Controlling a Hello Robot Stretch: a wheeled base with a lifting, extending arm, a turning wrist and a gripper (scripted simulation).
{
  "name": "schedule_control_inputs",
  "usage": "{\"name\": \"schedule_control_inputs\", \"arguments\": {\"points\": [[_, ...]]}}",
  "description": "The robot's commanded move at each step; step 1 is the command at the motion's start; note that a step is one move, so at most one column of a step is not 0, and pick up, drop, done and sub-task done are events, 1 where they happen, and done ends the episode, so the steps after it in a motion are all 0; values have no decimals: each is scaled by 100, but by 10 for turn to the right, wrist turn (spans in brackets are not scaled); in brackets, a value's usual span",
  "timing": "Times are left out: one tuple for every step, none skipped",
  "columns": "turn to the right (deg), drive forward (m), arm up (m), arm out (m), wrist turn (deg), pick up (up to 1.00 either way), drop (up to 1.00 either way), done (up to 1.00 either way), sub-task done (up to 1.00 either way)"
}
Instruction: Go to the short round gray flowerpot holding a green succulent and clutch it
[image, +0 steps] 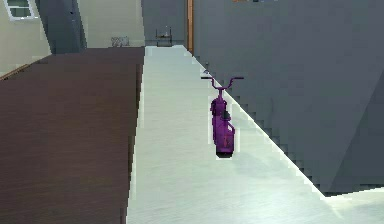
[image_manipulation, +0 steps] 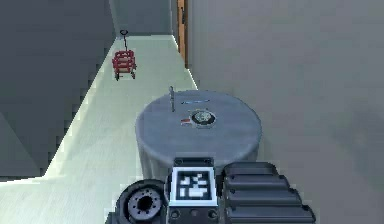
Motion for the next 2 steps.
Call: {"name": "schedule_control_inputs", "arguments": {"points": [[0, 0, 0, 50, 0, 0, 0, 0, 0], [0, 0, 0, 0, 450, 0, 0, 0, 0]]}}
